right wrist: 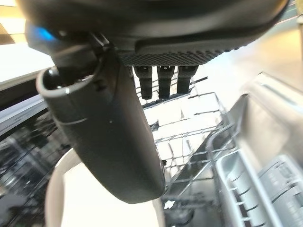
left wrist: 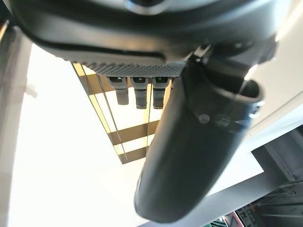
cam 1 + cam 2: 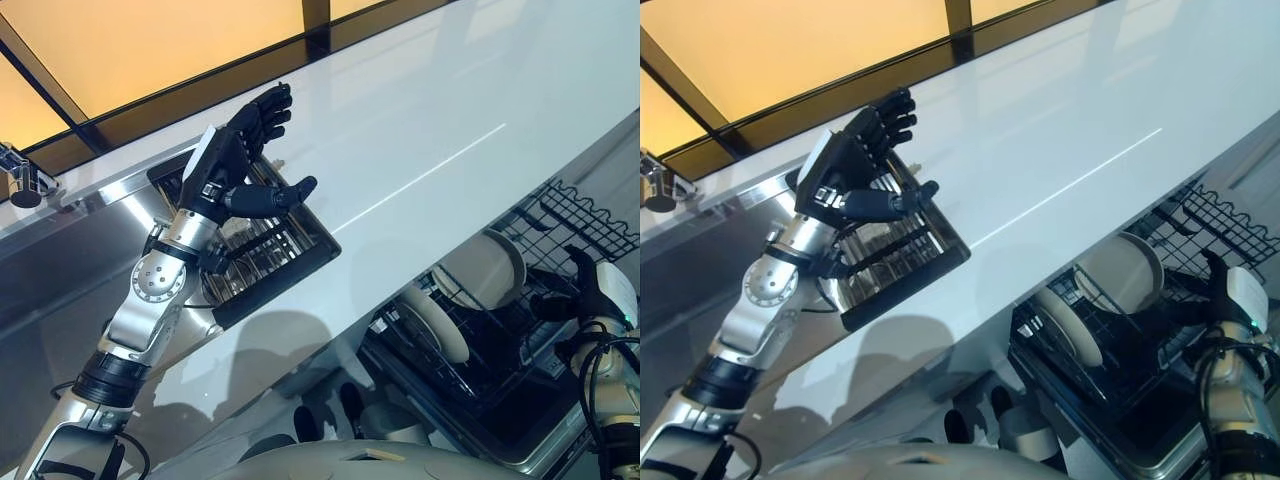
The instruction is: Pick up plates and place into dishwasher.
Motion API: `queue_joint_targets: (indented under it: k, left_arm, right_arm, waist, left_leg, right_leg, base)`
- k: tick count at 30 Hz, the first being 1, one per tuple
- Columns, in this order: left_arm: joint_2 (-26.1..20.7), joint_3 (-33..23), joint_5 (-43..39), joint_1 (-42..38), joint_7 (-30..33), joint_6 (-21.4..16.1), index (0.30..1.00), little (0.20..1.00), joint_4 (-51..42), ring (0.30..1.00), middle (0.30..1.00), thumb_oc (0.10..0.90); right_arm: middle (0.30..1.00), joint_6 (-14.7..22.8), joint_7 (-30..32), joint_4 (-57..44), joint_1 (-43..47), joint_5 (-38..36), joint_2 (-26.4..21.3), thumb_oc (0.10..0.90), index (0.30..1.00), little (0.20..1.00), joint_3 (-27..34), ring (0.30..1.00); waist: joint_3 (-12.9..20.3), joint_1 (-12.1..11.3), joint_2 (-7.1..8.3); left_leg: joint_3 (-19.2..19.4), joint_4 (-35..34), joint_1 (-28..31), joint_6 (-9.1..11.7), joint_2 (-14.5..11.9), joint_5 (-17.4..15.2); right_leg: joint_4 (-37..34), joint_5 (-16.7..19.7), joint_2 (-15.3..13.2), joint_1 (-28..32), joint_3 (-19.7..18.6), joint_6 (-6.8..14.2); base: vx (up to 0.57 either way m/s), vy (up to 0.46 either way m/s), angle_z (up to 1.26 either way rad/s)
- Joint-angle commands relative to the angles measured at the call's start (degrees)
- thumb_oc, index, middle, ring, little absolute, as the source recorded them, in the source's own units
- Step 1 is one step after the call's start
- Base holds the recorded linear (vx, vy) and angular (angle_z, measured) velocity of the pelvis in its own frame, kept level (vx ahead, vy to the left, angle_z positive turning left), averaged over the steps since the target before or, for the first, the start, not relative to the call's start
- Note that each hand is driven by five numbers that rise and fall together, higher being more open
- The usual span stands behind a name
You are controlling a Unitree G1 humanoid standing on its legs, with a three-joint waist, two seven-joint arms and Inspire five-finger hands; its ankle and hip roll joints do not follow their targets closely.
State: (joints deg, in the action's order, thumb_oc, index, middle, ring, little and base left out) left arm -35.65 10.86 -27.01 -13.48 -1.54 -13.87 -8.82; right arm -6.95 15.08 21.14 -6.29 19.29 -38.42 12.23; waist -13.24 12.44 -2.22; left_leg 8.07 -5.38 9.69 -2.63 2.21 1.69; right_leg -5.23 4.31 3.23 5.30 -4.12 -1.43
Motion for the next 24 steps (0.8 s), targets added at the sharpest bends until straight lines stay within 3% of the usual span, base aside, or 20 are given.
queue_joint_targets:
  k: [1, 3, 5, 6, 24]
  left_arm:
    - [-1.04, -3.44, -0.35, -4.15, 1.33, -7.63, 0.900, 0.900, -2.20, 0.900, 0.900, 0.800]
    - [-1.09, -3.61, -0.46, -4.22, 1.25, -7.58, 0.900, 0.900, -2.29, 0.900, 0.900, 0.800]
    - [-1.04, -3.62, -0.44, -4.33, 1.32, -7.54, 0.900, 0.900, -2.51, 0.900, 0.900, 0.800]
    - [-1.11, -3.61, -0.55, -4.39, 1.28, -7.53, 0.900, 0.900, -2.58, 0.900, 0.900, 0.800]
    - [-1.84, -1.53, -1.25, -5.67, 0.14, -5.87, 0.900, 0.900, -4.14, 0.900, 0.900, 0.800]
  right_arm:
    - [0.900, 0.06, 3.64, -2.58, 0.56, 0.45, -7.36, 0.800, 0.900, 0.900, 5.02, 0.900]
    - [0.900, -0.46, 2.06, -1.40, -0.13, 0.69, -7.43, 0.800, 0.900, 0.900, 5.36, 0.900]
    - [0.554, -0.85, 1.41, -0.15, -0.64, 0.70, -7.33, 0.396, 0.554, 0.496, 5.03, 0.554]
    - [0.300, -0.92, 1.17, 0.78, -0.75, 0.71, -7.25, 0.100, 0.300, 0.200, 4.68, 0.300]
    - [0.300, -3.53, 0.01, 12.24, -0.08, 0.88, -5.92, 0.100, 0.300, 0.200, -2.39, 0.300]
  waist:
    - [4.54, 0.79, 1.36]
    - [4.57, 0.88, 1.49]
    - [4.48, 0.92, 1.62]
    - [4.47, 0.87, 1.68]
    - [3.82, -0.39, 1.91]
  left_leg:
    - [2.62, 0.42, 0.96, 0.88, -0.93, -4.69]
    - [2.69, 0.42, 0.91, 0.89, -0.96, -4.69]
    - [2.70, 0.43, 0.90, 0.92, -1.01, -4.66]
    - [2.69, 0.44, 0.87, 0.92, -1.04, -4.63]
    - [1.98, 0.45, 0.59, 1.20, -1.23, -4.31]
  right_leg:
    - [4.89, -4.39, -0.59, -0.63, 2.80, 6.55]
    - [4.87, -4.36, -0.59, -0.68, 2.81, 6.59]
    - [4.91, -4.33, -0.60, -0.75, 2.85, 6.60]
    - [4.93, -4.33, -0.62, -0.77, 2.90, 6.58]
    - [4.20, -3.95, -0.97, -0.36, 4.25, 6.55]
  base:
    - [0.00, 0.000, 0.00]
    - [0.00, 0.000, 0.00]
    - [0.00, 0.000, 0.00]
    - [0.00, 0.000, 0.00]
    - [0.00, 0.000, 0.00]
